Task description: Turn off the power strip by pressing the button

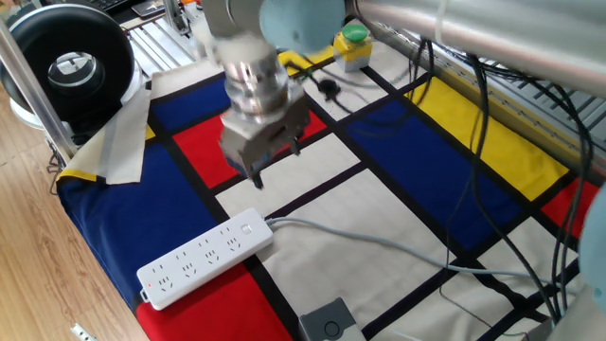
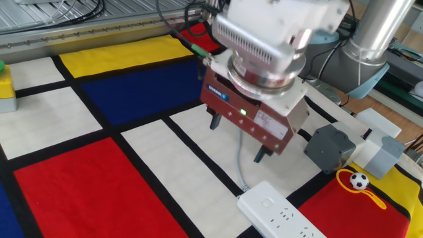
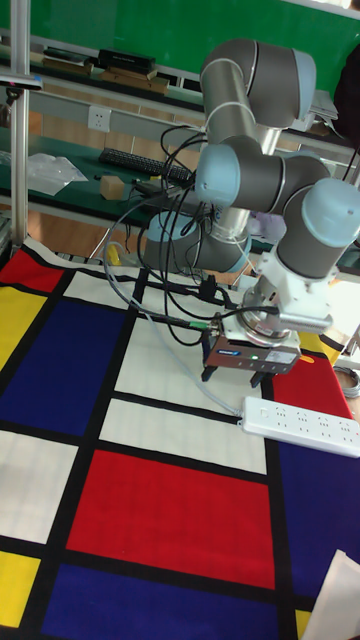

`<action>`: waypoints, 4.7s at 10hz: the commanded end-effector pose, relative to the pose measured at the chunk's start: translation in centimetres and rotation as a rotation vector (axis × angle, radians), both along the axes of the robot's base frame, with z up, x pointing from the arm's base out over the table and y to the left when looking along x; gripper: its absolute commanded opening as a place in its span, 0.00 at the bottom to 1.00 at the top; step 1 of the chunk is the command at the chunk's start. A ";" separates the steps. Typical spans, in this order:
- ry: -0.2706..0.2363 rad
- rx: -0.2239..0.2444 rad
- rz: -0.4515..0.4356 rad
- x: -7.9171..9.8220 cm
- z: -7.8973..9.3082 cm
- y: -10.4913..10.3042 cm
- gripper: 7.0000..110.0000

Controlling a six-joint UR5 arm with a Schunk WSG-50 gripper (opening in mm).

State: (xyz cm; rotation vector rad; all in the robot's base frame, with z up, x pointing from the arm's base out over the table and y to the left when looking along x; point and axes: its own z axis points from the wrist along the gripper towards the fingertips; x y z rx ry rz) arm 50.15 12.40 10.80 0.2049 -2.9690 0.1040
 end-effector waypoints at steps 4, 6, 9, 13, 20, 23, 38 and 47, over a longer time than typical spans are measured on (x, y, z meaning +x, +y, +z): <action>0.004 0.168 0.093 0.7 11.7 3.7 0.57; 0.006 0.094 0.060 0.4 14.2 2.6 0.57; 0.006 0.173 0.169 -1.5 15.3 4.2 0.57; -0.009 0.314 0.261 -2.5 16.3 7.5 0.57; -0.408 1.088 0.886 0.5 23.2 24.9 0.57; -0.274 0.872 0.863 0.3 18.9 21.2 0.57; -0.003 0.013 0.086 -0.9 6.7 -2.2 0.57; -0.036 -0.072 -0.166 -0.8 0.3 -0.9 0.57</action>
